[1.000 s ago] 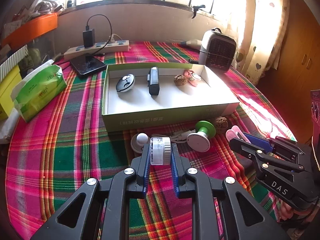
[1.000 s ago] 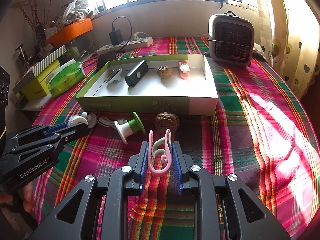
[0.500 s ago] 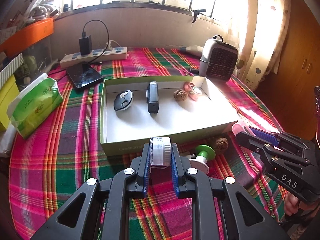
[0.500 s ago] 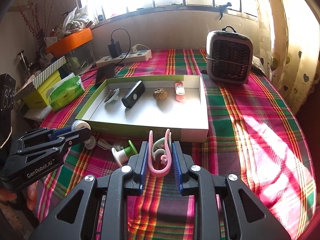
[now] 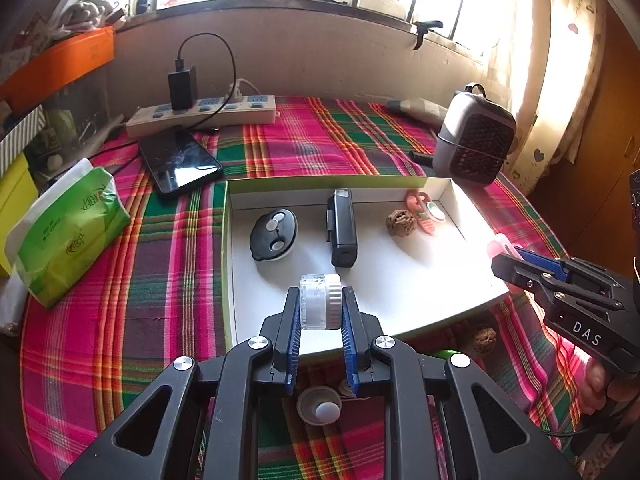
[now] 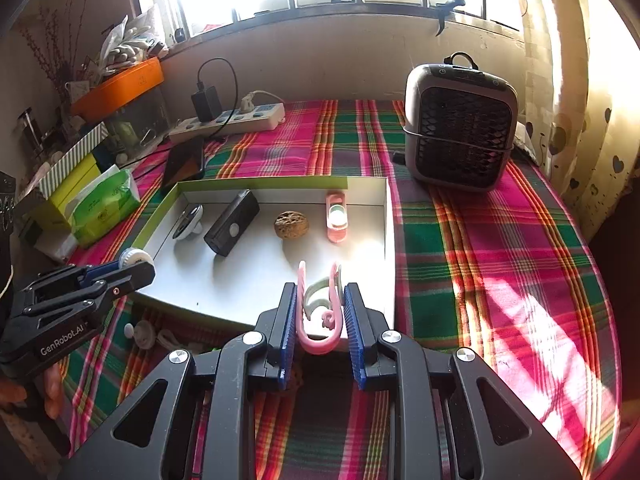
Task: Organize objects
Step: 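Carry the white jar over the box with the left tool while the right tool carries the pink hook there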
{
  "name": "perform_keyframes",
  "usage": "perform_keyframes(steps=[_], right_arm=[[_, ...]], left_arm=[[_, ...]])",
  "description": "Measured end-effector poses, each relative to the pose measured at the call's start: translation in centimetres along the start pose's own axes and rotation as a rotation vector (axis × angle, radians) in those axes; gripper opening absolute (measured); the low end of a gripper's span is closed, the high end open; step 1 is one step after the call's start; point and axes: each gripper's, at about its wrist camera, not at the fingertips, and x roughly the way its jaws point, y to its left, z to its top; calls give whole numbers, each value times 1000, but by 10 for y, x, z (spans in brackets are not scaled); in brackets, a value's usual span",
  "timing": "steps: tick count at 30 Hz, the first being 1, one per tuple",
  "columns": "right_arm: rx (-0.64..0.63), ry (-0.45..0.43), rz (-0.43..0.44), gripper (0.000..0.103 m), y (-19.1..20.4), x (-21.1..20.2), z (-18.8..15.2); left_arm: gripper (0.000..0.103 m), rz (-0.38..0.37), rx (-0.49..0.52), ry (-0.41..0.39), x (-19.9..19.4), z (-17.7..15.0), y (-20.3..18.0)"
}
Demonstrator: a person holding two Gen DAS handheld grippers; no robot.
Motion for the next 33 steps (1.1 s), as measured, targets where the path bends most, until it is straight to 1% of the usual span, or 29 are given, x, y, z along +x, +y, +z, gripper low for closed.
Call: perform_keyframes(steps=[10, 20, 28, 33], right_arm=[[-17, 42, -6, 24, -4, 28, 15], [-33, 85, 1, 24, -8, 48, 20], [-43, 102, -9, 24, -8, 56, 22], [-49, 97, -21, 24, -7, 58, 24]], left_arm=[[17, 22, -17, 38, 28, 11, 10], [17, 40, -14, 69, 48, 16, 10], [17, 49, -1, 66, 54, 22, 10], [17, 59, 2, 64, 57, 26, 11]])
